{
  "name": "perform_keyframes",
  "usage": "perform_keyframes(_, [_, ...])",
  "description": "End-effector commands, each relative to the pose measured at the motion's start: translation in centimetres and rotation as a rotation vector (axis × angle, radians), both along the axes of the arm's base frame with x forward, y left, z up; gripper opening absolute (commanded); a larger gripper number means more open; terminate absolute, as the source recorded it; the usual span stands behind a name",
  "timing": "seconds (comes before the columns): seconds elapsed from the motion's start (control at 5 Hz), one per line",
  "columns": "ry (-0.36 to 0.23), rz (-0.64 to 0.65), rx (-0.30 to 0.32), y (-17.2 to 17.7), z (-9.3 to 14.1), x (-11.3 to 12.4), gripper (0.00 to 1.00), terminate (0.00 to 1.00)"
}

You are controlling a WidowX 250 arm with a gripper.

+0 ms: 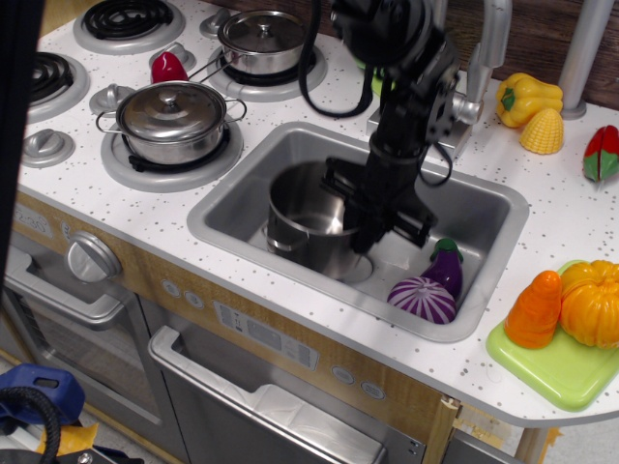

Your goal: Pick up pot from sink

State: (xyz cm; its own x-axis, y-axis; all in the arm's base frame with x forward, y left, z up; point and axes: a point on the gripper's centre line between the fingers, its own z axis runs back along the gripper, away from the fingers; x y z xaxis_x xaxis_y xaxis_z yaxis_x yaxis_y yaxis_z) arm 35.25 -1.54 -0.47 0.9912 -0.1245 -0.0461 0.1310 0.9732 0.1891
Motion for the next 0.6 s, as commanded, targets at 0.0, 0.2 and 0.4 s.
perform_keyframes(0.0, [-0.052,-0.041,0.024,0.3,6.9,1.1,0.0,0.0])
perform_keyframes(0.2, [-0.036,-0.056,0.049,0.3,9.3,1.7,0.0,0.0])
perform_keyframes(0.4, [-0.084,-0.089,0.053,0.1,9.9,2.0,0.0,1.0])
